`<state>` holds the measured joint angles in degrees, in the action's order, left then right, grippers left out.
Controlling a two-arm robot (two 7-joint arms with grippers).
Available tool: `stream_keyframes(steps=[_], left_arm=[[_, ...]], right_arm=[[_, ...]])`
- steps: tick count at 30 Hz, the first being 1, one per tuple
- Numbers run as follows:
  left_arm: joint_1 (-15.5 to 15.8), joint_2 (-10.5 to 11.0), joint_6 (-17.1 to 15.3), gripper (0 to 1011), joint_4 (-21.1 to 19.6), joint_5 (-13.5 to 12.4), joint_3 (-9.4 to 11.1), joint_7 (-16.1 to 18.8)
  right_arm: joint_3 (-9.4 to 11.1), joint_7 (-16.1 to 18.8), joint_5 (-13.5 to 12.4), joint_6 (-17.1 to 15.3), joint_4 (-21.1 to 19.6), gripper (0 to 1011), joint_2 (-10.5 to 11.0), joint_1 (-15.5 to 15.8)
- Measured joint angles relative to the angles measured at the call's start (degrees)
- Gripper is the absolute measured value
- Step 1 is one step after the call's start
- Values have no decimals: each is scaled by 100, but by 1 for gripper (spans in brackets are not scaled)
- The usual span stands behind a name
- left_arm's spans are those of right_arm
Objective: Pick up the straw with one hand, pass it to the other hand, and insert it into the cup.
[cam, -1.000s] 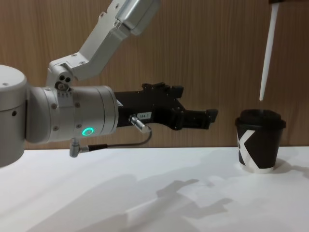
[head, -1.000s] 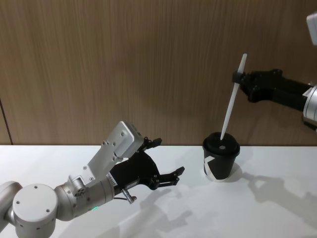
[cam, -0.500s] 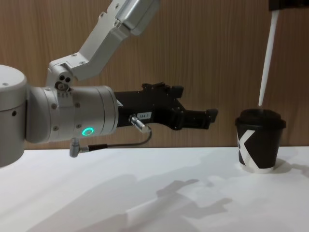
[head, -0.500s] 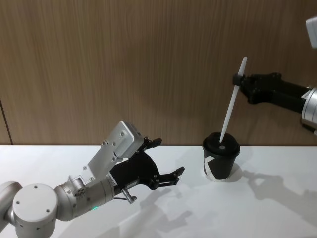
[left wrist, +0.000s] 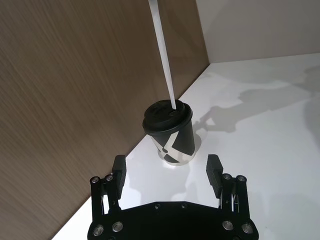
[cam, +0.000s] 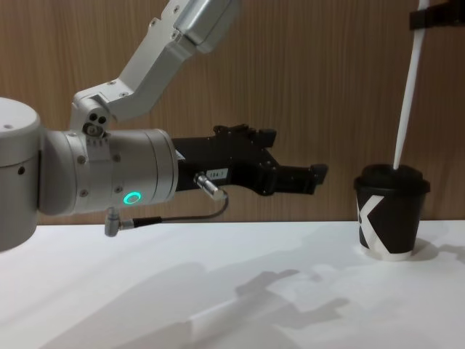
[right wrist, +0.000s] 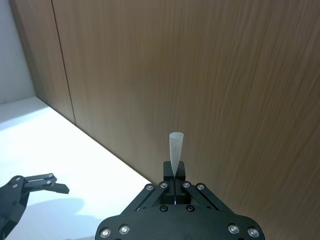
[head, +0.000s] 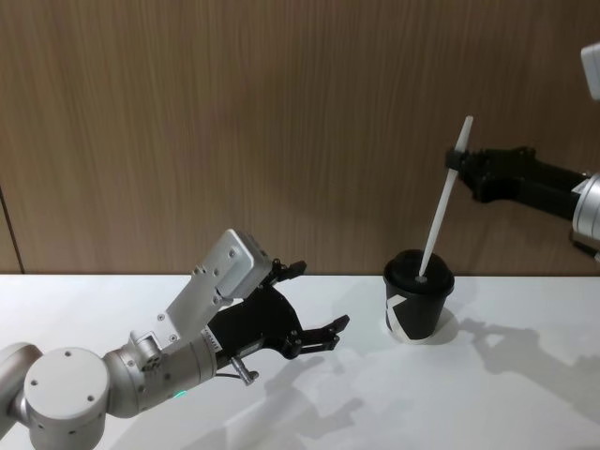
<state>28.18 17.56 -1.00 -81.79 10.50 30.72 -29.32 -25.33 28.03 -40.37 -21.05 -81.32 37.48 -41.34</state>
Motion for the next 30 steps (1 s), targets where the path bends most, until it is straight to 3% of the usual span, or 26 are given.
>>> stream_keyframes(steps=[30], left_arm=[[0, 0, 0, 1003, 0, 0, 0, 0]], right_arm=[[-64, 88, 19, 41, 438, 8, -130, -73]])
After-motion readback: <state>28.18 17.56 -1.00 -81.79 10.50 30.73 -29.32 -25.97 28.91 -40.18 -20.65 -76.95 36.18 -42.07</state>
